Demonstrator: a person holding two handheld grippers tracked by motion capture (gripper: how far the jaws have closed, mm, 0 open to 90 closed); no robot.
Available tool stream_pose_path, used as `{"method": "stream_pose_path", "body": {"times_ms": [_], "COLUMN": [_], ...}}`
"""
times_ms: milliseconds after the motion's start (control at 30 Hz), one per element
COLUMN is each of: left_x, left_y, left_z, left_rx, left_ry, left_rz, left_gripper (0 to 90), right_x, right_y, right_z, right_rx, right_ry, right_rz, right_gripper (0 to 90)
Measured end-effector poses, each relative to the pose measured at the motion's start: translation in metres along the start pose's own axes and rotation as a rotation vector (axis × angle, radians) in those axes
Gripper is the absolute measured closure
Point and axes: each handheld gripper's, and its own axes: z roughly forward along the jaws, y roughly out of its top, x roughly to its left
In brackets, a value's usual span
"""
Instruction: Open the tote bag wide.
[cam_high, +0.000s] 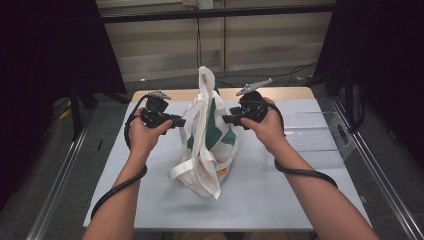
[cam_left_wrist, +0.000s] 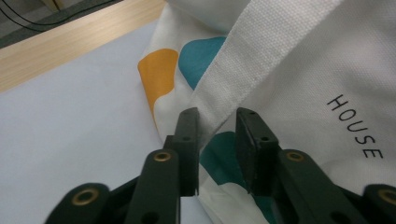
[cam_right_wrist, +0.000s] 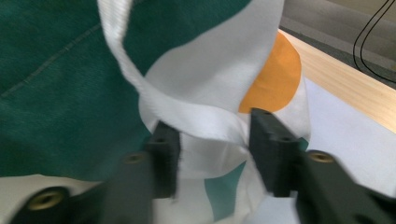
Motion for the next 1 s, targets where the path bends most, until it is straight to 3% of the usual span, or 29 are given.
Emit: {"method": "stream_pose_path", "body": {"times_ms": [67,133,167,333,367,433,500,733,800,1000], "left_x": [0.000,-0.001,-0.001,0.004,0.004,0.010,0.012,0.026,0.030,0.041], "left_y": [0.001,0.002,0.003,0.001,0.000,-0.001,-0.003,-0.013,-0.017,-0.024], "left_z": [0.000,0.000,-0.001,-0.005,-0.005,-0.007,-0.006,-0.004,-0.001,0.002], "left_rx": [0.005,0.008,0.011,0.028,0.014,0.036,0.017,0.038,0.029,0.054], "left_ry": [-0.008,-0.011,-0.010,0.017,0.023,0.025,0.036,0.045,0.047,0.062], "left_rz": [0.008,0.004,0.005,-0.021,-0.054,-0.044,-0.081,-0.110,-0.139,-0.162], "left_gripper": [77.9,83.0,85.9,88.0,88.0,88.1,88.1,88.1,88.1,88.1], "right_x": [0.000,0.001,0.000,-0.005,-0.006,-0.010,-0.013,-0.032,-0.034,-0.044], "right_y": [0.000,-0.001,-0.002,-0.006,-0.007,-0.010,-0.013,-0.028,-0.030,-0.039], "right_z": [0.000,0.001,0.001,0.000,-0.001,-0.002,-0.003,-0.005,-0.006,-0.007], "right_rx": [0.005,0.018,0.009,0.016,0.020,0.017,0.031,0.056,0.061,0.079], "right_ry": [0.027,0.016,0.029,0.024,0.011,0.015,-0.002,-0.040,-0.051,-0.066], "right_rz": [0.012,0.015,0.043,0.101,0.112,0.119,0.124,0.193,0.196,0.225], "right_gripper": [69.0,77.5,82.9,88.3,89.0,89.2,89.3,89.3,89.3,89.3]}}
